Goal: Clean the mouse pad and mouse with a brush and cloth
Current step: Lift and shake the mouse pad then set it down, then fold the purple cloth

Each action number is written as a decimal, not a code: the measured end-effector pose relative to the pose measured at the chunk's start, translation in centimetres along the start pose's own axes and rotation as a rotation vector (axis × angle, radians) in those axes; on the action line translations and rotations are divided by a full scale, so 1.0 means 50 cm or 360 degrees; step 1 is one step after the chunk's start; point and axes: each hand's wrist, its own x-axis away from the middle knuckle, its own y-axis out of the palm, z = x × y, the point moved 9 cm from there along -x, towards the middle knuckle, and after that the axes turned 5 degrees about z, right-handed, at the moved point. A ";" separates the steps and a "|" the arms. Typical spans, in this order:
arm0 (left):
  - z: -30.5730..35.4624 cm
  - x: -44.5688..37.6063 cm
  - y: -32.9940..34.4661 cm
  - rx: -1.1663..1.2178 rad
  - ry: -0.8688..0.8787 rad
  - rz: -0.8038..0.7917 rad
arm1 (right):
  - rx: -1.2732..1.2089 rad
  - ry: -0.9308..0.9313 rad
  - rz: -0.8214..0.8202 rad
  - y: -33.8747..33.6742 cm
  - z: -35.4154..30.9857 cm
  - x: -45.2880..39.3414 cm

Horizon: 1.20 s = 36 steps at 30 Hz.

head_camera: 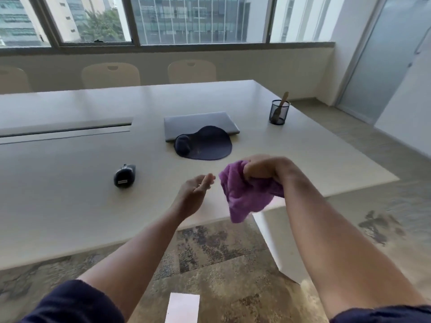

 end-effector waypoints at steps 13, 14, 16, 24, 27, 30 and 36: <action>0.168 -0.086 0.137 0.0769 -0.0106 -0.0199 | -0.0784 -0.0199 0.0817 -0.176 0.071 0.061; 0.174 -0.092 0.141 0.0800 -0.0122 -0.0160 | -0.0782 -0.0207 0.0894 -0.184 0.077 0.068; 0.187 -0.102 0.148 0.0838 -0.0139 -0.0092 | -0.0826 -0.0259 0.0959 -0.190 0.079 0.078; 0.245 -0.162 0.140 0.0681 -0.0090 0.0078 | -0.1085 -0.0453 0.0757 -0.197 0.048 0.099; 0.260 -0.186 0.135 0.0603 -0.0032 0.0106 | -0.0958 -0.0453 0.0719 -0.206 0.030 0.091; 0.269 -0.213 0.126 0.0589 0.0022 0.0128 | -0.0804 -0.0364 0.0881 -0.237 0.036 0.068; 0.285 -0.274 0.099 0.0428 0.0203 0.0101 | -0.0721 -0.0185 0.1405 -0.326 0.069 0.063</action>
